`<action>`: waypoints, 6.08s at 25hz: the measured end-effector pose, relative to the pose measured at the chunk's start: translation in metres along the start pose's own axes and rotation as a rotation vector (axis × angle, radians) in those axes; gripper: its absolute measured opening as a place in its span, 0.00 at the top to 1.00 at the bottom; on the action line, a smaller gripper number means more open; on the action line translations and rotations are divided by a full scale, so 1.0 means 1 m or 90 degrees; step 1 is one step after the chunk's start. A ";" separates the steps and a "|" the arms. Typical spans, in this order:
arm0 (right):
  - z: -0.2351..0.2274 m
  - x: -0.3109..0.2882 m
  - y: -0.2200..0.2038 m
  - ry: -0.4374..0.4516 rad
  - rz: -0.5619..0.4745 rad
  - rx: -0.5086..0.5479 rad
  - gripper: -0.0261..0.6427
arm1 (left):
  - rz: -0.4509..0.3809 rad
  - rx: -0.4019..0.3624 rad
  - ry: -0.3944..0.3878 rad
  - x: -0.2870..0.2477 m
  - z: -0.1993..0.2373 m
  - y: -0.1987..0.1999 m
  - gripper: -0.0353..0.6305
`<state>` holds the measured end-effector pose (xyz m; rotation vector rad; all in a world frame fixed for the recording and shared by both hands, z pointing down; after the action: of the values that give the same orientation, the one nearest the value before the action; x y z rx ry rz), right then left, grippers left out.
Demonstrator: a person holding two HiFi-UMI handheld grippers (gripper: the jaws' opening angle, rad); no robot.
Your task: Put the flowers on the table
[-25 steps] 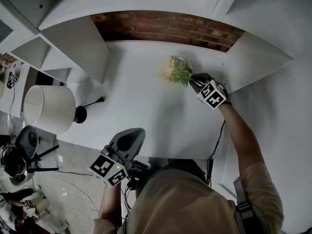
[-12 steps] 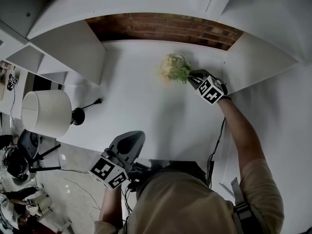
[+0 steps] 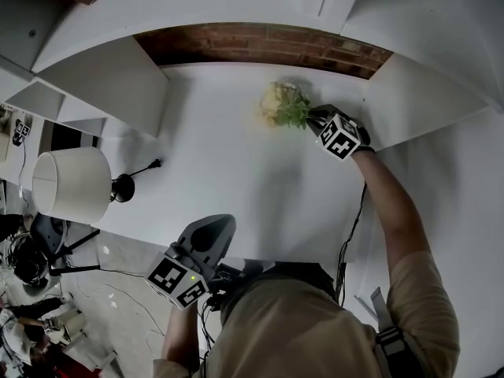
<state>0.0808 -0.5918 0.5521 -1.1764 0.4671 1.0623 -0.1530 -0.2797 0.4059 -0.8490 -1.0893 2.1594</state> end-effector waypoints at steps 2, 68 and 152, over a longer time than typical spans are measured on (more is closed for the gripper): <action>-0.003 -0.003 -0.002 0.002 0.006 0.004 0.87 | 0.002 0.001 0.001 -0.003 -0.001 0.000 0.93; -0.047 -0.070 -0.003 -0.153 0.104 0.098 0.87 | 0.060 0.048 0.032 -0.008 0.015 -0.021 0.93; 0.075 0.131 0.117 -0.010 -0.197 -0.297 0.93 | -0.078 -0.170 0.037 0.048 0.043 0.037 0.93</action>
<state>0.0251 -0.4679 0.4179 -1.5903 0.0129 0.9312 -0.2229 -0.2842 0.3818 -0.9296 -1.3829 1.9050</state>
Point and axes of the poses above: the fingertips, and each gripper's own axes: x backward along the fingers, z to its left, y out of its top, the point moved 8 cm from there along x, backward along the fingers, and after that the axes turned 2 degrees about -y, right-handed, at the moved point
